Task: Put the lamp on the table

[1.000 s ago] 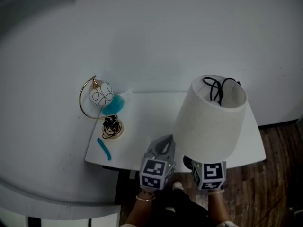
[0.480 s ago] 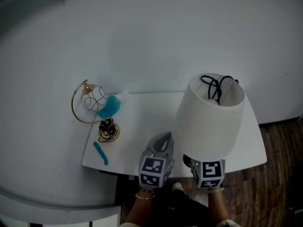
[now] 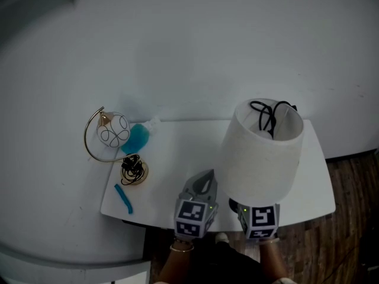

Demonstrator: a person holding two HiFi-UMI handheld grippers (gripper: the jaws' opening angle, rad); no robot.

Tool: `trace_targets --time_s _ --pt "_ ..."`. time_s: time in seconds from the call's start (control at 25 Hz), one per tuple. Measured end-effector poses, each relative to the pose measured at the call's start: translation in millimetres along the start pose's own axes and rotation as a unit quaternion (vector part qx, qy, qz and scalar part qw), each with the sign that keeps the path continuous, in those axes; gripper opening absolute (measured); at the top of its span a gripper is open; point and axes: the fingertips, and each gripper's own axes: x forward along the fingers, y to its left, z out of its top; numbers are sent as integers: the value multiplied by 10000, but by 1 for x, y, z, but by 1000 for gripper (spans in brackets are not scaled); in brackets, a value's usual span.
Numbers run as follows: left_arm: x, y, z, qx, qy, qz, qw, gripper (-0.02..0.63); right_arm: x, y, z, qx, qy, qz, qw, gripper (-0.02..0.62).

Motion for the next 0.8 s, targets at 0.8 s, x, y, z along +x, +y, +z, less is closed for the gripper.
trace_targets --time_s 0.8 --pt "42 42 -30 -196 145 85 9997 6 62 6 -30 18 129 146 9998 64"
